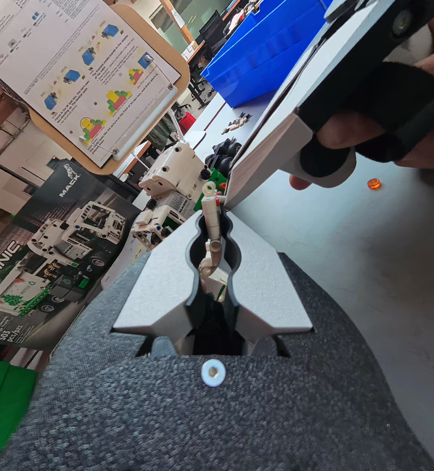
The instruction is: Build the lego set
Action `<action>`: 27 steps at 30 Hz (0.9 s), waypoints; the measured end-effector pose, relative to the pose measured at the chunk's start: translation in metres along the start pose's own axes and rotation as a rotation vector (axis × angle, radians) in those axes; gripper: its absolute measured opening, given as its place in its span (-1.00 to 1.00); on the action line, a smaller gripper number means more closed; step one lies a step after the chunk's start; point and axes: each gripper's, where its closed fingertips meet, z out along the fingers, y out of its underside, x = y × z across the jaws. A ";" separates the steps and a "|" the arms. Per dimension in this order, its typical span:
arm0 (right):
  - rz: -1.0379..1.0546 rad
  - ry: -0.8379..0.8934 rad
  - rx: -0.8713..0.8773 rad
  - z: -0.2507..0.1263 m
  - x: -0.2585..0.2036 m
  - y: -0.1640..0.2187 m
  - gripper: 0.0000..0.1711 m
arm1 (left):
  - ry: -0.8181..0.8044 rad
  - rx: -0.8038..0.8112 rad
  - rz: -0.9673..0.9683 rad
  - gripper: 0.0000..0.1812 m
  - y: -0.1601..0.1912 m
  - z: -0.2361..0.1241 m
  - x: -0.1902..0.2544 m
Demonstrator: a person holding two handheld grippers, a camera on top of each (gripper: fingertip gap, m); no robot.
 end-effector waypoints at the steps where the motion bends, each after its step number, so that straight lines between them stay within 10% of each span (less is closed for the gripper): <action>1: -0.002 0.004 -0.001 0.000 0.000 0.000 -0.90 | 0.000 -0.004 -0.003 -0.94 0.001 0.000 0.000; 27: -0.034 0.023 0.031 -0.001 -0.001 -0.004 -0.89 | 0.055 0.005 -0.130 -0.93 0.001 -0.001 0.000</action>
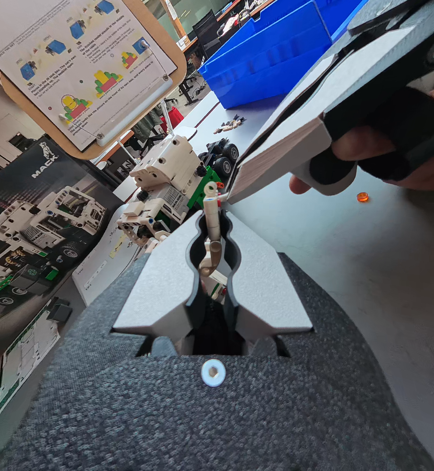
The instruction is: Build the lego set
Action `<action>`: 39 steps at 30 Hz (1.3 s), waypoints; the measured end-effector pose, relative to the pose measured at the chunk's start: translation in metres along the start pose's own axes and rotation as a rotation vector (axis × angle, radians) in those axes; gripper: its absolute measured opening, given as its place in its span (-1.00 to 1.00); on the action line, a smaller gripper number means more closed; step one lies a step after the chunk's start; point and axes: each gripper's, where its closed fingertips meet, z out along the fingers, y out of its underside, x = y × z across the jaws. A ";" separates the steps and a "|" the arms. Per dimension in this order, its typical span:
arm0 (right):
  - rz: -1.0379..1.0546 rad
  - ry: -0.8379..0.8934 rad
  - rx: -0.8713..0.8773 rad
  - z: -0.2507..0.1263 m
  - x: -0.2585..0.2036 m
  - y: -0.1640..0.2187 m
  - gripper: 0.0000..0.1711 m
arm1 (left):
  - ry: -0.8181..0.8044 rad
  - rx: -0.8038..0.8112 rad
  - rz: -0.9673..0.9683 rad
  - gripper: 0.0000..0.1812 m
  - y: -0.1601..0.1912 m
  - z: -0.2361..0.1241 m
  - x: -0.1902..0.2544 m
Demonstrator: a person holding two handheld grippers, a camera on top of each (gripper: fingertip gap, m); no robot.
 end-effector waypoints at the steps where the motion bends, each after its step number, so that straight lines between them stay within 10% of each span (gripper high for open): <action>1: 0.003 -0.002 0.004 0.000 0.000 0.000 -0.89 | -0.001 0.004 0.003 -0.94 -0.001 0.000 0.000; 39: -0.013 0.061 0.027 0.000 0.005 -0.004 -0.89 | 0.068 -0.037 -0.143 -0.94 0.002 0.004 0.005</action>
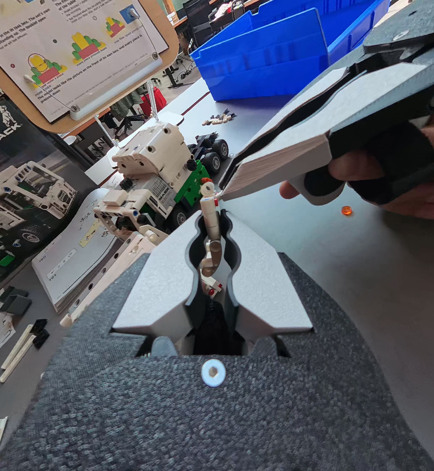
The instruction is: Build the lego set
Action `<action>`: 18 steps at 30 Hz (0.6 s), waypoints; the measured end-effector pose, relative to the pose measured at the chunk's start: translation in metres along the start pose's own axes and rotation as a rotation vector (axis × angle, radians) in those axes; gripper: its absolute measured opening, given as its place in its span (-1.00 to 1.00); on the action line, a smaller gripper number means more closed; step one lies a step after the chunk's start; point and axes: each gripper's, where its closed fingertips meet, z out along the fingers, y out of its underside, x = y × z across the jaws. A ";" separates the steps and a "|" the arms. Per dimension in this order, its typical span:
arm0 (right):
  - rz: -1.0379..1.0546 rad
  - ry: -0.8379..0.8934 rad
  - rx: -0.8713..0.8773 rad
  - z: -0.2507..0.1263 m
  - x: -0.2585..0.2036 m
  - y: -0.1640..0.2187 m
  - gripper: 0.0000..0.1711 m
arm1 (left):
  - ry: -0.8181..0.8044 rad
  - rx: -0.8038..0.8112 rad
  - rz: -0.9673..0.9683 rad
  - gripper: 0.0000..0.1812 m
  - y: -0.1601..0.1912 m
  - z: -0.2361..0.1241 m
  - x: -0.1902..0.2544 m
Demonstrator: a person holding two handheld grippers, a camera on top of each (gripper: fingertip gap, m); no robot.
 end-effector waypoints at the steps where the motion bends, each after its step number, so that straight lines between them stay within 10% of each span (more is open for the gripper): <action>1: -0.005 0.001 0.006 0.000 0.000 -0.001 -0.89 | 0.002 0.005 -0.011 -0.93 -0.001 0.000 0.000; 18: -0.238 0.154 0.112 -0.013 0.000 -0.019 -0.88 | 0.052 0.125 -0.199 -0.94 -0.025 0.000 0.003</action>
